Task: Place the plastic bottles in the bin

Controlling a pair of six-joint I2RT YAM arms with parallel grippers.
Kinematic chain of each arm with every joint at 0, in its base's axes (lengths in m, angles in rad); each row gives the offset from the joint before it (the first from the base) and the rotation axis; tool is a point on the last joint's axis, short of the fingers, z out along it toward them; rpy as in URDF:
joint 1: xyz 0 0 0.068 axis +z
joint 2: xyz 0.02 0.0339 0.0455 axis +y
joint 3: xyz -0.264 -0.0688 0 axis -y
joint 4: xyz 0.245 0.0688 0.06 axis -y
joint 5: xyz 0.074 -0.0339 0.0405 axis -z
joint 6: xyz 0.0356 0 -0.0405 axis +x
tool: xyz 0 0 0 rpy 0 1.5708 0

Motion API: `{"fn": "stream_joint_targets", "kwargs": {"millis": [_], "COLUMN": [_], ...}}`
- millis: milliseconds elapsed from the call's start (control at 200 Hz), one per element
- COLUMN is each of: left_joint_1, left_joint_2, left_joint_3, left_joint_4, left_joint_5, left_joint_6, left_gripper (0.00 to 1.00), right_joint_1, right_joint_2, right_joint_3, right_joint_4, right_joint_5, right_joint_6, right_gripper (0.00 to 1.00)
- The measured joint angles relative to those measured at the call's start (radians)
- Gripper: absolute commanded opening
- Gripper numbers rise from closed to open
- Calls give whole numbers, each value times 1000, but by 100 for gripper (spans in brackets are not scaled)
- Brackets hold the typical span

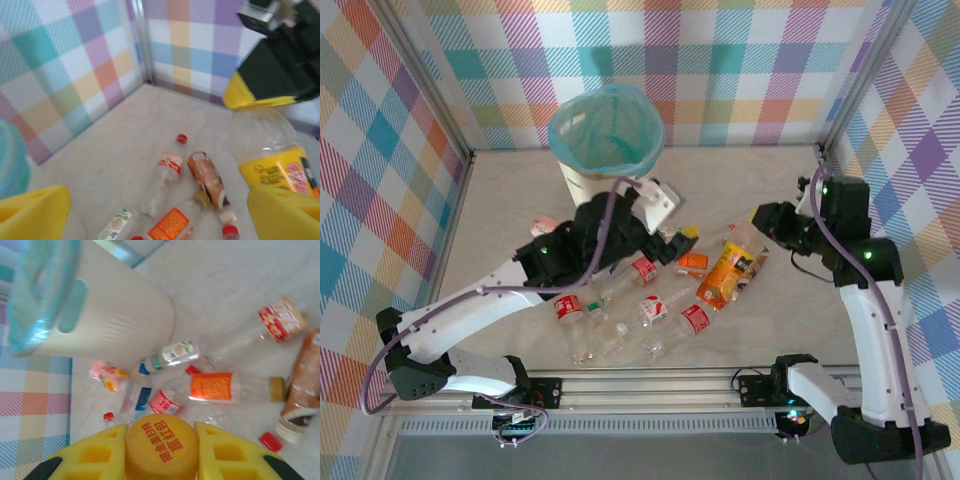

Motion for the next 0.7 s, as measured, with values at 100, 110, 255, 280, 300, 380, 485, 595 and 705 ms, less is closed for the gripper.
{"fn": "stream_joint_targets", "kwargs": {"millis": [100, 110, 255, 280, 300, 380, 485, 595, 705], "left_joint_1": [60, 65, 207, 233, 251, 327, 412, 518, 616], "left_joint_2": [8, 10, 47, 52, 55, 66, 80, 93, 104], "left_joint_3": [98, 107, 230, 241, 249, 272, 299, 329, 338], "left_joint_4": [-66, -71, -137, -146, -153, -183, -209, -214, -205], "left_joint_5": [-31, -34, -40, -36, -33, -8, 27, 84, 142], "left_joint_6": [-66, -71, -180, -196, -208, -247, -282, -323, -369], "left_gripper": [92, 92, 92, 92, 92, 92, 92, 92, 91], "right_joint_1": [66, 72, 196, 211, 224, 264, 299, 322, 339], "right_joint_2": [86, 92, 227, 247, 268, 347, 456, 562, 686], "right_joint_3": [146, 157, 336, 360, 383, 473, 591, 695, 827], "right_joint_4": [18, 19, 97, 110, 124, 179, 258, 349, 429], "right_joint_5": [9, 10, 35, 40, 42, 52, 60, 69, 84], "right_joint_6": [-25, -26, -60, -66, -70, -82, -101, -112, -127], "right_gripper": [19, 19, 19, 19, 19, 19, 19, 19, 20]}}
